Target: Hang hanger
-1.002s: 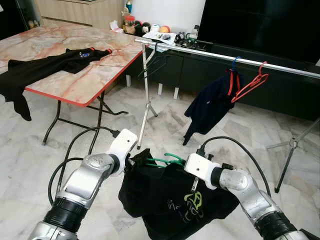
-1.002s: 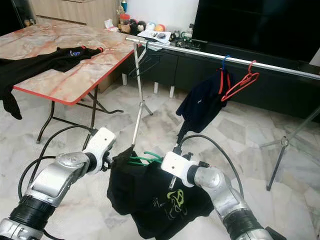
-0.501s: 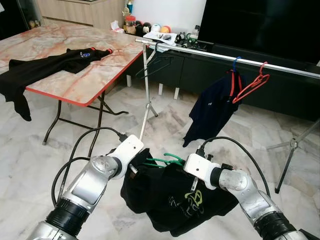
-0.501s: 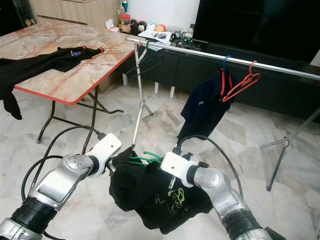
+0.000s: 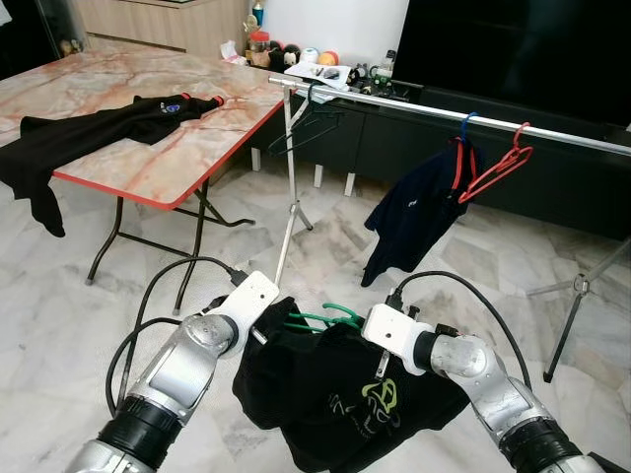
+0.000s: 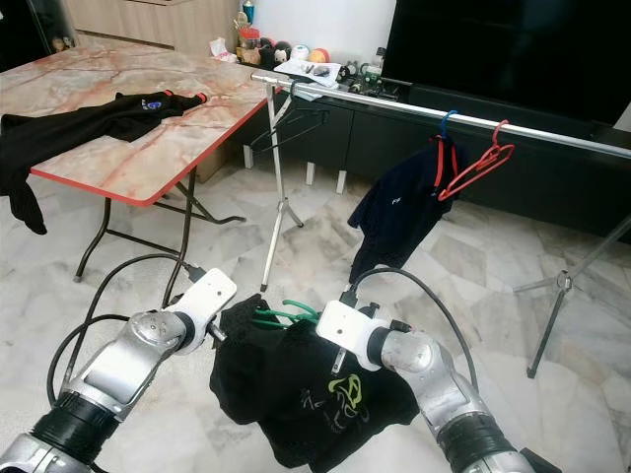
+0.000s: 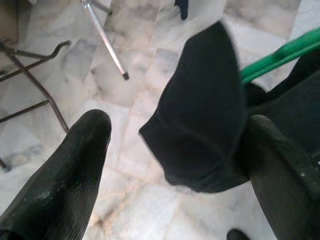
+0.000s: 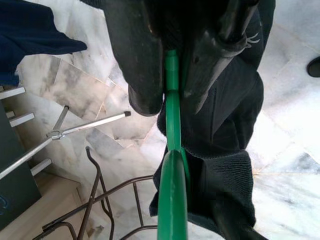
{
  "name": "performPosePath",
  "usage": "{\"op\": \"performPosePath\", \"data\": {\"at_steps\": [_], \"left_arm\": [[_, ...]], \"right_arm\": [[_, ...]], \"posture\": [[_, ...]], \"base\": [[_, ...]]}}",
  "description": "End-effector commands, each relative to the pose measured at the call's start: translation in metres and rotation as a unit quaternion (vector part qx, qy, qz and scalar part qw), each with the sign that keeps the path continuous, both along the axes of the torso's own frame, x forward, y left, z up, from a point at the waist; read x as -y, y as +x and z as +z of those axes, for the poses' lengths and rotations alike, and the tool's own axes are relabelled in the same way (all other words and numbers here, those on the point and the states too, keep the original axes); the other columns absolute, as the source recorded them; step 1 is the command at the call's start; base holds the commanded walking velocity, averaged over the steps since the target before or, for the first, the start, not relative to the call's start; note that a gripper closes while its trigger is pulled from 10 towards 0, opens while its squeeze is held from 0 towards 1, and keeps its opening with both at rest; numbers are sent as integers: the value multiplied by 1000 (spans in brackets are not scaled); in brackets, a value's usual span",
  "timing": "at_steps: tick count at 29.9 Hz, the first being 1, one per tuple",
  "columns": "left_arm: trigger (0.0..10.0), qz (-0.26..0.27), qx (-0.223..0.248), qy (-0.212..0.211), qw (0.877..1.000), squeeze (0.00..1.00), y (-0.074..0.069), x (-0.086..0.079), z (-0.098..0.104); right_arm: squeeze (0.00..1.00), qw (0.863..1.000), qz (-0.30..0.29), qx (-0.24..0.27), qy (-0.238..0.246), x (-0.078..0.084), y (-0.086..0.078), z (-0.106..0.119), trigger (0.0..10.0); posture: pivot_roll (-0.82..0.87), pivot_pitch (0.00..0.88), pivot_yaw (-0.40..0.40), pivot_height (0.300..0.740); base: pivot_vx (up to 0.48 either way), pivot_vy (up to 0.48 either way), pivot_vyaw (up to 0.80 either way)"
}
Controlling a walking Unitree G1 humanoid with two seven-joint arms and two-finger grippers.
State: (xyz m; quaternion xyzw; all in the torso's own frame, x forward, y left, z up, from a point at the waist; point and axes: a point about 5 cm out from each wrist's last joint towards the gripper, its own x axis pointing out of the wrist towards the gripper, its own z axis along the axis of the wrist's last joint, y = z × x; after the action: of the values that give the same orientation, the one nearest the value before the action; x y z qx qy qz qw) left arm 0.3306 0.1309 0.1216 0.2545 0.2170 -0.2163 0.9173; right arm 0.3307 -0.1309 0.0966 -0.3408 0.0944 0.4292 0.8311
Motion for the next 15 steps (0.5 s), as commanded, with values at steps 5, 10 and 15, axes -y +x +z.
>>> {"op": "performPosePath", "data": {"at_steps": [5,10,15], "left_arm": [[10000,-38,2,-4,999,0,-5,11,-1],[10000,-37,-10,27,999,0,-6,6,-10],[10000,-10,-5,17,1000,0,-4,1,-18]], "right_arm": [[0,1000,2,20,4,-1,5,9,10000],[0,1000,2,21,4,-1,5,9,10000],[0,1000,2,22,5,-2,6,10,10000]], "posture": [[167,37,-63,740],[166,29,-61,740],[161,18,-56,740]], "base": [[0,0,0],[0,0,0],[0,0,0]]}}
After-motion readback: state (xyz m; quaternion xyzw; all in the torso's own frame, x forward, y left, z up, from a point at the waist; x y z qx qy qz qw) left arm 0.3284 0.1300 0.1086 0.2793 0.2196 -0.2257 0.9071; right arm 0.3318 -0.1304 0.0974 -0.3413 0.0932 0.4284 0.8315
